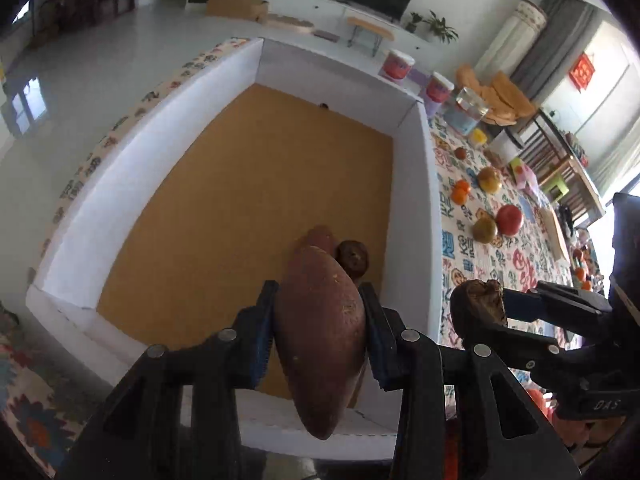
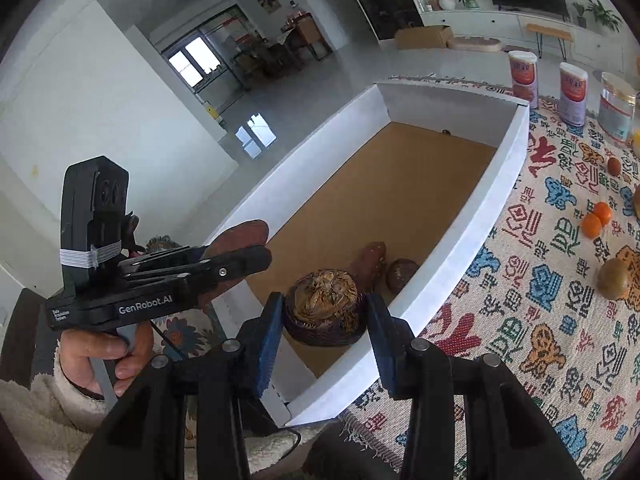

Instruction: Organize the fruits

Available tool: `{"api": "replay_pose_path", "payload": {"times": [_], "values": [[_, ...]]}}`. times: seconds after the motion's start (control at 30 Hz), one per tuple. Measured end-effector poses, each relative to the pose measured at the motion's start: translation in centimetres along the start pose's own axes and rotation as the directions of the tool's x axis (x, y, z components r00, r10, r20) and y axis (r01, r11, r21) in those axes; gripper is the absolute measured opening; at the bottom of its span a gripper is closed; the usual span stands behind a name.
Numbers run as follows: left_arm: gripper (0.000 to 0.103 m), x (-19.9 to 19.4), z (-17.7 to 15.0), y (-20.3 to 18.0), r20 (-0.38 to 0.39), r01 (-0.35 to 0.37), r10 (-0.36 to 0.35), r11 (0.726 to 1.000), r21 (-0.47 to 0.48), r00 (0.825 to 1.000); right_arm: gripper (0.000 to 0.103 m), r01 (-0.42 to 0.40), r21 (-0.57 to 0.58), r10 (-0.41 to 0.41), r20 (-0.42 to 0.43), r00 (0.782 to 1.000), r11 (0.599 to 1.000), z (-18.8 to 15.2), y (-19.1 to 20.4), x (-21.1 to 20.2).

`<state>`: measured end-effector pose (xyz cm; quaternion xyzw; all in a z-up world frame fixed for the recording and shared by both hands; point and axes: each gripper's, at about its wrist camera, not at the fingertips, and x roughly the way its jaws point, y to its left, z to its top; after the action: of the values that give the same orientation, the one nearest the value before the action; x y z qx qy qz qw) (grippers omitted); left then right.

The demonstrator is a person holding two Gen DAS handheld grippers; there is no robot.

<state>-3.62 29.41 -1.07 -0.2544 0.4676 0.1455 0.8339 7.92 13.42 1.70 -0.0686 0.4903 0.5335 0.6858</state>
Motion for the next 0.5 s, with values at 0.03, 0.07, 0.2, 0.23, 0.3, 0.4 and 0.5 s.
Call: {"api": "replay_pose_path", "payload": {"times": [0.03, 0.07, 0.2, 0.23, 0.3, 0.4, 0.5], "values": [[0.04, 1.1, -0.3, 0.8, -0.023, -0.014, 0.014, 1.0, -0.012, 1.0, 0.042, 0.015, -0.026, -0.016, -0.054, 0.998, 1.0, 0.0, 1.0, 2.1], [0.04, 1.9, -0.6, 1.3, -0.037, -0.029, 0.028, 0.999, -0.019, 0.999, 0.042, 0.029, -0.045, -0.033, -0.099, 0.995, 0.999, -0.2, 1.6, 3.9], [0.041, 3.1, -1.2, 2.3, -0.042, -0.08, 0.08, 0.997, -0.018, 0.996, 0.043, 0.106, -0.072, -0.117, -0.176, 0.977, 0.992, -1.2, 2.1, 8.3], [0.046, 3.0, -1.1, 2.3, -0.037, -0.098, 0.097, 0.995, -0.02, 0.995, 0.043, 0.117, -0.065, -0.127, -0.183, 0.975, 0.991, -1.3, 1.9, 8.7], [0.066, 2.5, -0.7, 2.2, -0.017, -0.114, 0.113, 0.993, -0.022, 0.993, 0.056, 0.11, -0.026, -0.113, -0.178, 0.978, 0.994, -1.3, 1.4, 8.4], [0.087, 0.9, -0.2, 1.5, 0.067, -0.133, 0.134, 0.991, -0.026, 0.989, 0.065, 0.093, 0.008, -0.091, -0.106, 0.99, 0.996, -0.8, 0.6, 5.3], [0.087, -0.4, -0.3, -0.8, 0.164, -0.099, 0.097, 0.995, 0.005, 0.982, 0.082, 0.132, 0.01, -0.132, 0.034, 0.991, 0.991, -1.5, -0.8, 0.5]]}}
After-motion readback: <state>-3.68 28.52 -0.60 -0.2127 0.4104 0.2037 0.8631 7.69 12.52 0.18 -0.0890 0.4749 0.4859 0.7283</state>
